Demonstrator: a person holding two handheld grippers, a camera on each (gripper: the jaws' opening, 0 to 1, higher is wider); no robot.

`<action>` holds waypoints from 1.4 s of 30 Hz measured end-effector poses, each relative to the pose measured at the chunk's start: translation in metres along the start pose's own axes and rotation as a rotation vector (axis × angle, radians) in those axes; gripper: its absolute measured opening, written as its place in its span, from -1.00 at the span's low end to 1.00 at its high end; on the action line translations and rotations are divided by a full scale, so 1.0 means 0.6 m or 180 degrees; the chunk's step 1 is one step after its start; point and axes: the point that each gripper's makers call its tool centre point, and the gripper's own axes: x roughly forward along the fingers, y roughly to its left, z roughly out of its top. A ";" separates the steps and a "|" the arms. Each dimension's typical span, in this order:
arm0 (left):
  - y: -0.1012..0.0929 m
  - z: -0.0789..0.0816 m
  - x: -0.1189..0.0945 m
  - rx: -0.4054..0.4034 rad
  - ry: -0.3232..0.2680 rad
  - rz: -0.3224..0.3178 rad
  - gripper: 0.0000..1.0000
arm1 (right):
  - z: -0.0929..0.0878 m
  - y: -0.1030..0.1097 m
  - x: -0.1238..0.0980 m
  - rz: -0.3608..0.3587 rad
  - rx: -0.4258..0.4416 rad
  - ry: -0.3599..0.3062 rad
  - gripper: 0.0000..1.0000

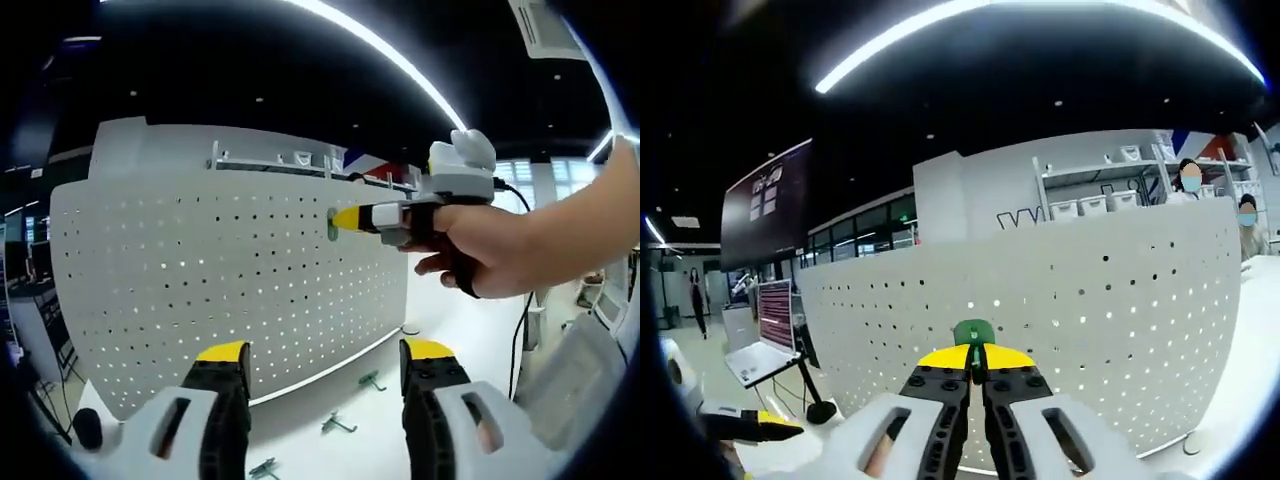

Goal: Insert the hook assembly into the mounting plate slot until the hook locks in place.

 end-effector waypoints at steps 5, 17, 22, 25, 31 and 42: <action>0.003 0.002 -0.001 -0.0036 -0.0020 0.0015 0.25 | 0.013 0.003 0.026 -0.0042 -0.0119 -0.0060 -0.98; 0.012 -0.003 -0.006 -0.0069 0.0002 0.0052 0.23 | 0.013 0.004 0.063 -0.0112 -0.0191 -0.0100 -0.98; 0.013 -0.004 -0.008 -0.0042 0.0019 0.0061 0.23 | 0.015 0.003 0.070 -0.0131 -0.0269 -0.0122 -0.98; 0.010 -0.004 -0.008 -0.0063 0.0022 0.0042 0.24 | 0.021 0.001 0.078 -0.0158 -0.0291 -0.0154 -0.98; 0.009 -0.003 -0.009 -0.0038 0.0035 0.0055 0.24 | 0.028 0.006 0.092 -0.0134 -0.0280 -0.0185 -0.98; 0.014 -0.010 -0.016 -0.0092 0.0077 0.0070 0.24 | 0.030 0.008 0.107 -0.0130 -0.0208 -0.0201 -0.97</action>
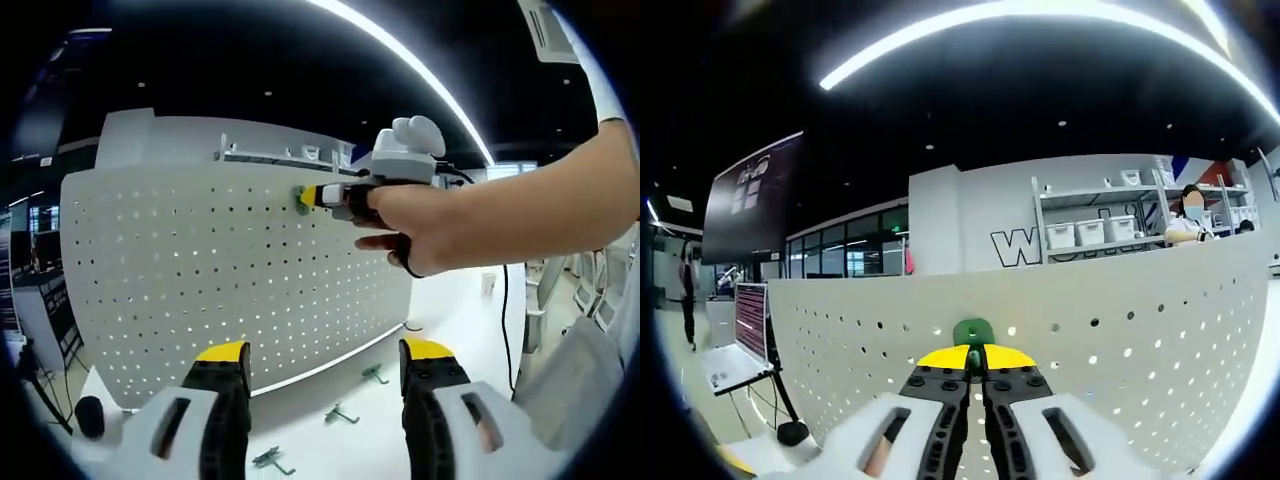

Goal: Insert the hook assembly into the mounting plate slot until the hook locks in place.

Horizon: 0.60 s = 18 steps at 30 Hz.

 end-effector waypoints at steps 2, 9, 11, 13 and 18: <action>-0.001 -0.001 0.000 0.0006 0.0010 -0.0007 0.24 | 0.000 -0.001 0.001 -0.0011 0.0015 -0.0004 -0.97; -0.001 -0.003 0.000 0.0001 0.0024 -0.0011 0.23 | -0.001 -0.003 0.001 -0.0163 0.0164 -0.0018 -0.98; -0.001 -0.004 -0.001 0.0012 0.0030 -0.0016 0.23 | 0.003 0.003 0.002 -0.0164 0.0243 -0.0057 -0.98; -0.001 -0.003 -0.003 0.0028 0.0028 -0.0026 0.22 | 0.003 -0.001 0.001 -0.0198 0.0261 -0.0069 -0.98; 0.004 -0.007 -0.008 0.0009 0.0043 0.0000 0.22 | -0.004 -0.002 0.002 -0.0230 0.0306 -0.0055 -0.98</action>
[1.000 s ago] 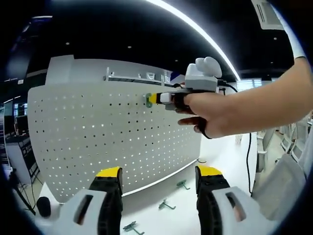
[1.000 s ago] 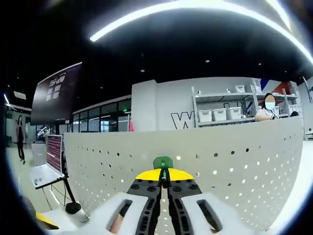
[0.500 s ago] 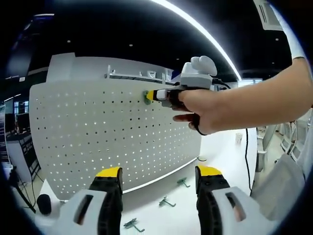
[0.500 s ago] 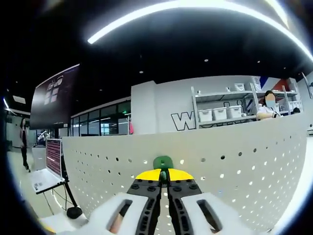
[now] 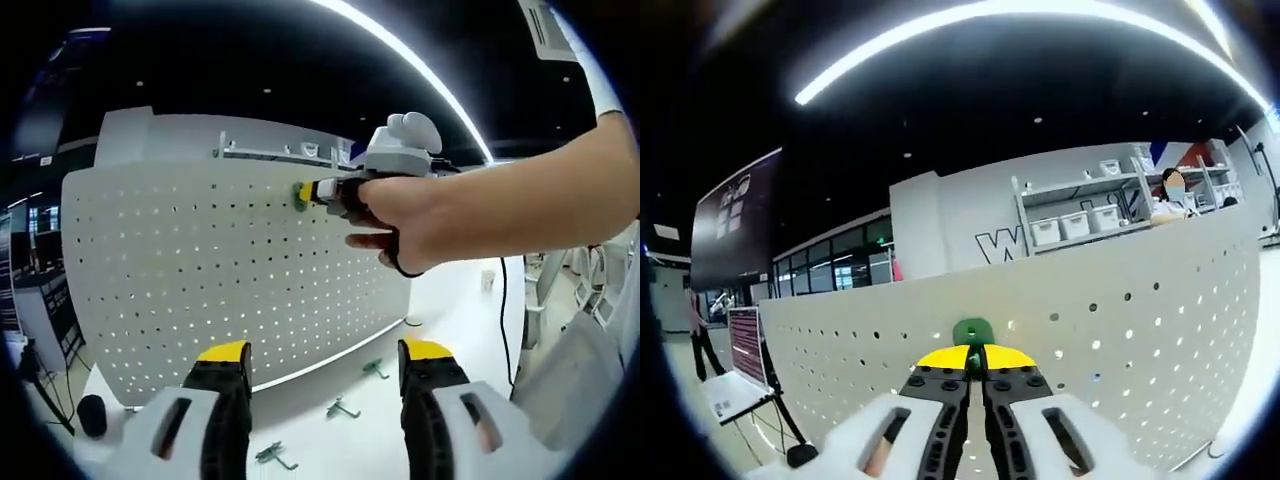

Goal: Insert the hook assembly into the mounting plate slot until the hook locks in place.

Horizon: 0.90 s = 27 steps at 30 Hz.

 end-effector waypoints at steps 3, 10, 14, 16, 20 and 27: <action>-0.001 0.001 -0.001 0.0001 0.0001 -0.0004 0.22 | 0.000 0.000 0.001 -0.0044 0.0076 -0.0037 -0.98; 0.002 0.001 -0.003 0.0013 0.0009 0.0008 0.21 | -0.001 0.001 0.007 -0.0098 -0.0002 -0.0059 -0.98; 0.004 0.001 -0.006 0.0022 0.0007 0.0020 0.21 | -0.002 0.001 0.001 -0.0076 0.0007 -0.0082 -0.98; 0.004 0.000 -0.006 0.0008 0.0009 0.0024 0.21 | -0.001 0.002 0.001 -0.0067 0.0002 -0.0107 -0.98; 0.002 -0.003 -0.007 0.0011 0.0021 0.0016 0.21 | -0.001 0.000 0.006 -0.0068 0.0037 -0.0080 -0.97; 0.004 -0.001 -0.005 -0.0032 -0.0008 0.0018 0.20 | -0.001 0.002 0.002 -0.0001 0.0056 -0.0021 -0.94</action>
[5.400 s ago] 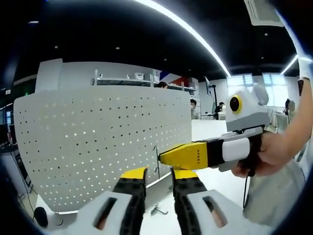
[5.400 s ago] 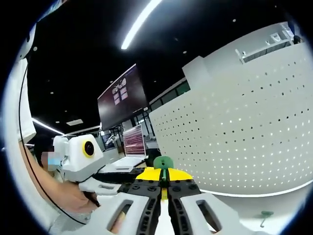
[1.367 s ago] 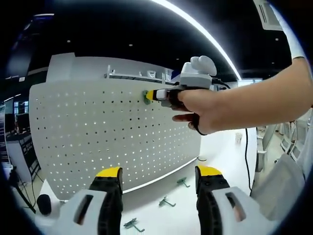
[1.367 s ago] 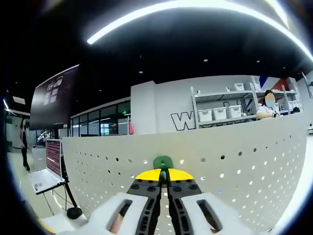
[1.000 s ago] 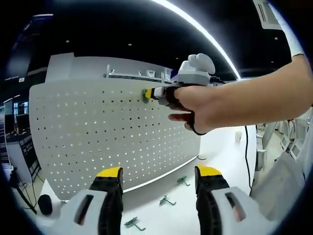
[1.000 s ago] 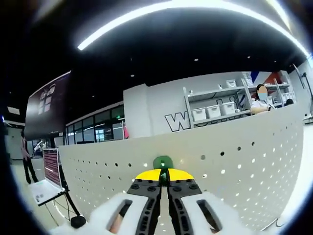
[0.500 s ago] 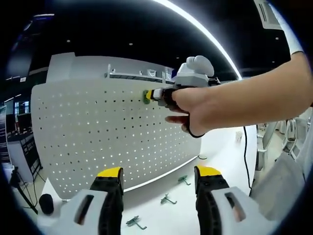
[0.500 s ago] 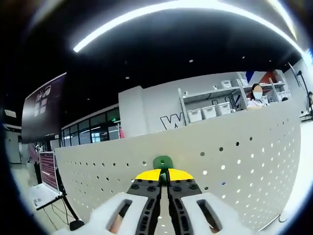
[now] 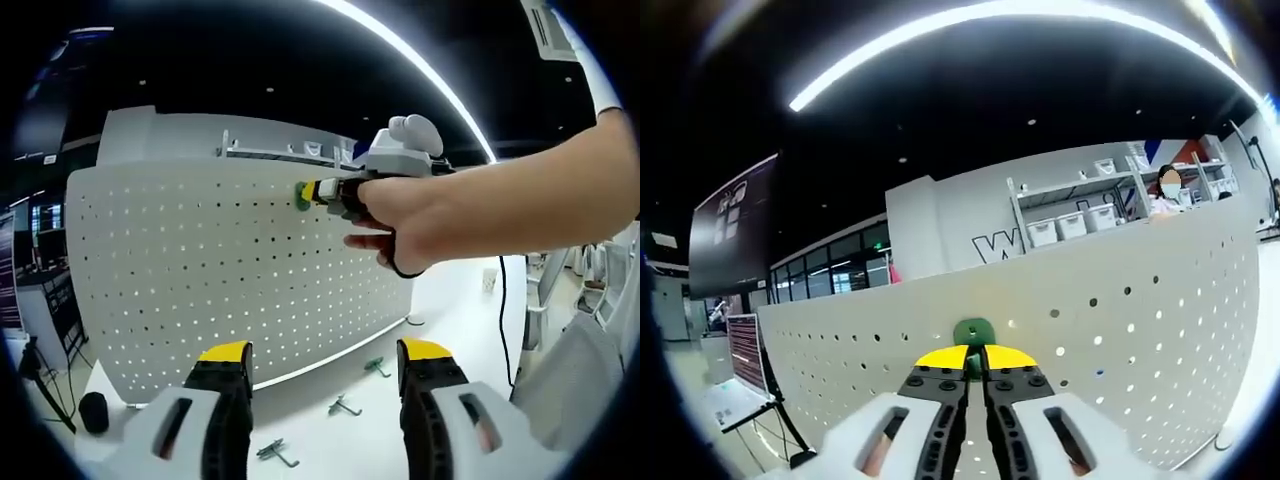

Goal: Insert the hook assembly into the mounting plate slot until the hook locks in place.

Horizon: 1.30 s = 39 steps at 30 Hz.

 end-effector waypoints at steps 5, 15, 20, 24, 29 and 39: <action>0.001 0.001 0.002 -0.0005 -0.0004 0.0005 0.20 | -0.006 0.006 0.000 0.0052 0.0028 0.0064 -0.86; -0.001 -0.003 0.000 -0.0019 0.0012 0.0005 0.20 | -0.006 0.009 -0.001 0.0101 0.0088 0.0098 -0.81; 0.000 -0.003 0.000 -0.0018 0.0009 0.0005 0.20 | -0.005 0.010 -0.001 0.0143 0.0161 0.0119 -0.77; 0.001 -0.003 -0.001 -0.0033 0.0009 0.0014 0.21 | -0.004 0.007 -0.005 0.0192 0.0135 0.0154 -0.64; 0.001 -0.005 0.000 -0.0038 0.0013 0.0016 0.21 | -0.001 0.010 -0.009 0.0317 0.0180 0.0175 -0.38; -0.002 -0.003 0.002 -0.0021 0.0010 0.0002 0.21 | -0.008 0.014 -0.012 0.0427 0.0191 0.0253 -0.27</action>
